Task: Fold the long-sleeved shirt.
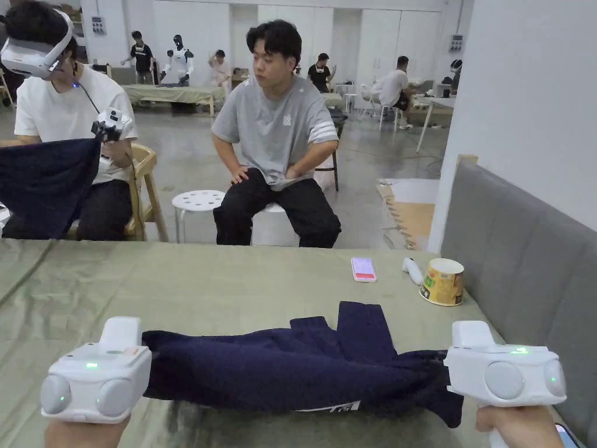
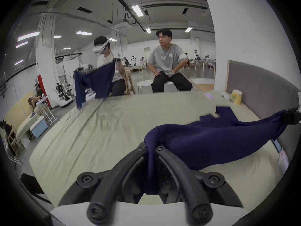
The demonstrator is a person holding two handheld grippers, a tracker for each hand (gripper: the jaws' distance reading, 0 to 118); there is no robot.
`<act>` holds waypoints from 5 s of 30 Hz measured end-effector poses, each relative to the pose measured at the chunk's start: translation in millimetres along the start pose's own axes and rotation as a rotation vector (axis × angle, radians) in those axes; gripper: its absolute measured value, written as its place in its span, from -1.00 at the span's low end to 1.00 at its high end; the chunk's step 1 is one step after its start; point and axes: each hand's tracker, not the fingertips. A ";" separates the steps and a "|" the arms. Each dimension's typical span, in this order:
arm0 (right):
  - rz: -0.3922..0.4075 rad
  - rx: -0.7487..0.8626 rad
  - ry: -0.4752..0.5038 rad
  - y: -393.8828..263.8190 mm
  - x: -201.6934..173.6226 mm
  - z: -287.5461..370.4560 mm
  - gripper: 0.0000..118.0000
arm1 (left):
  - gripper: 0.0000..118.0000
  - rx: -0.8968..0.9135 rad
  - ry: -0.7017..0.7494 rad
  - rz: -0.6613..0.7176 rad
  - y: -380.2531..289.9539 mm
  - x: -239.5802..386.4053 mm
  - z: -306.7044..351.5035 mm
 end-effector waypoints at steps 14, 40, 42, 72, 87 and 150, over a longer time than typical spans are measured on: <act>0.040 -0.182 0.058 -155.0 -24.0 83.8 -0.88 | -0.85 -0.139 -0.005 -0.019 -148.5 -22.3 72.0; 0.114 -0.362 0.053 -167.6 -27.8 107.2 0.33 | 0.50 -0.358 -0.037 0.090 -166.9 -53.7 152.8; 0.102 -0.335 0.055 -159.6 -27.9 102.6 -0.91 | -0.35 -0.333 -0.058 0.113 -157.2 -53.4 147.3; 0.302 -0.584 0.148 123.2 -129.5 -393.4 0.41 | -0.93 -0.402 -0.230 0.083 -96.6 31.3 -30.6; 0.192 -0.342 0.113 181.2 -94.1 -259.7 -1.00 | -0.93 -0.334 -0.238 0.136 -85.1 21.1 19.1; -0.027 -0.374 0.007 45.9 -12.4 -161.1 0.53 | -0.93 -0.349 -0.329 0.114 -109.3 41.1 73.8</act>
